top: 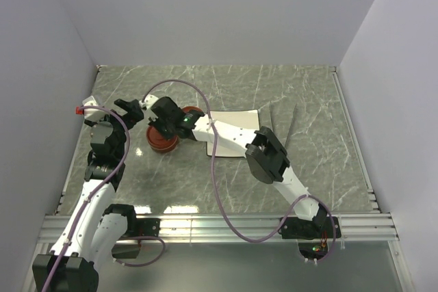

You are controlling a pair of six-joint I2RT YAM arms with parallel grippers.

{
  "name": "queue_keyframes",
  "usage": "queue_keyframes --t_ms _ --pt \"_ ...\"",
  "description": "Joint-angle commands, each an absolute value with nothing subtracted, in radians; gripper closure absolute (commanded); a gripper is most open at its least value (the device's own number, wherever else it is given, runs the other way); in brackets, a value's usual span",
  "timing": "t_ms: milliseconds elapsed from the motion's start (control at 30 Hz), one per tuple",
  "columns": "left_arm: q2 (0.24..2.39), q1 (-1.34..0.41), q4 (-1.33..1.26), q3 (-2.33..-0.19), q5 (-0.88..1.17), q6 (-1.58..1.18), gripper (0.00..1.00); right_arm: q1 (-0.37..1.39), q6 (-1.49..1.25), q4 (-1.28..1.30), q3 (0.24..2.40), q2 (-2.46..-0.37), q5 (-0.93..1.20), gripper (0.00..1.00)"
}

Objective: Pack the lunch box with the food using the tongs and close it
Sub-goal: Move the lunch box

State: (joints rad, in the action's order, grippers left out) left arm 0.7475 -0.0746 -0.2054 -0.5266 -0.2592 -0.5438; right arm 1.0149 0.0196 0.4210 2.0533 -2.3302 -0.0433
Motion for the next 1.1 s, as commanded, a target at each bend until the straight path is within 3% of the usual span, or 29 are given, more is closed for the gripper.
queue_keyframes --t_ms 0,267,1067 --pt "0.729 -0.077 -0.241 -0.522 -0.236 -0.551 0.0 1.006 0.002 0.411 2.118 -2.381 -0.081 1.0" --pt "0.723 -0.078 -0.239 -0.518 -0.233 -0.552 0.01 0.979 -0.051 0.39 2.177 -2.427 -0.155 1.0" --pt "0.721 -0.077 -0.239 -0.52 -0.235 -0.555 0.01 0.94 -0.055 0.293 2.149 -2.408 -0.087 0.98"
